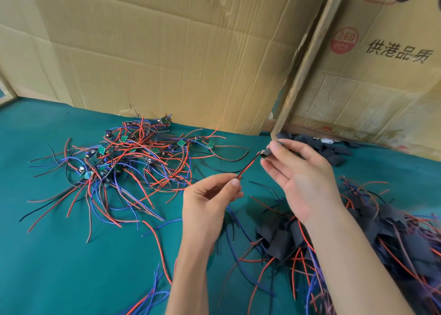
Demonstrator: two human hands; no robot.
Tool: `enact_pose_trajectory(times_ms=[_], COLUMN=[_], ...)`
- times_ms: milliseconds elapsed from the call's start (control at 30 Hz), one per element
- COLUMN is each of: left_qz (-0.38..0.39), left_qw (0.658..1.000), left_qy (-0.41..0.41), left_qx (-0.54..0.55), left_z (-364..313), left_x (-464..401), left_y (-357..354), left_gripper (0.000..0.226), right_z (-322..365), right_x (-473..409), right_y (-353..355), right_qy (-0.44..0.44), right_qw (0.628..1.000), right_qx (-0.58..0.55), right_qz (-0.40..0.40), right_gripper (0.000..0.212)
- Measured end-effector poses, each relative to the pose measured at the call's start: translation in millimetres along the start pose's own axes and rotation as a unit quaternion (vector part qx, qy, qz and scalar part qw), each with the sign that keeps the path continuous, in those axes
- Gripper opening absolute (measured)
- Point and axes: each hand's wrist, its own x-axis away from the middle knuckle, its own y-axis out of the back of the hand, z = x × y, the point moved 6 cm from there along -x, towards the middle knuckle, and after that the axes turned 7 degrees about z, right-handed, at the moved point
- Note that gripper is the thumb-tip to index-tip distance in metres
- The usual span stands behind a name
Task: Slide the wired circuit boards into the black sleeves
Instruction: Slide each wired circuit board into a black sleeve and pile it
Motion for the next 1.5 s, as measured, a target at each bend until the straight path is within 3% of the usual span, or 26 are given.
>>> enact_pose_trajectory(times_ms=[300,533,600,667,733,900,1067,1167,1267,1500], left_qz=[0.011,0.023,0.033,0.04,0.047,0.056,0.068,0.029,-0.003,0.003], left_qw=[1.0,0.999,0.999,0.999,0.998,0.985,0.978,0.966,0.973,0.986], left_qy=[-0.004,-0.009,-0.009,-0.002,0.008,0.013,0.021,0.003,0.0,-0.014], left_qx=[-0.018,-0.022,-0.014,-0.011,-0.037,-0.16,-0.197,-0.255,-0.229,-0.168], left_z=[0,1,1,1,1,1,2,1,-2,-5], left_x=[0,0,0,1,2,1,2,1,1,2], left_y=[-1,-3,-3,-4,-3,4,4,9,10,8], left_gripper=[0.02,0.018,0.006,0.017,0.028,0.027,0.022,0.026,0.02,0.016], right_z=[-3,-8,-20,-32,-37,-37,-17,-6,-3,-23], right_x=[-1,5,10,16,18,14,4,0,-1,8], right_y=[6,-4,-10,-14,-14,-12,-10,-11,-12,-20], right_qy=[0.009,-0.005,-0.033,-0.061,-0.076,-0.087,-0.031,-0.004,0.014,0.106], right_qw=[0.999,0.999,0.995,0.992,0.991,0.983,0.995,0.999,1.0,0.967], right_qx=[-0.043,0.053,0.09,0.098,0.096,0.149,0.089,0.033,0.014,0.231], right_qz=[-0.023,0.006,0.031,0.049,0.048,0.063,0.019,0.014,0.015,0.006], right_gripper=[0.038,0.03,0.035,0.037,0.035,0.026,0.023,0.021,0.021,0.027])
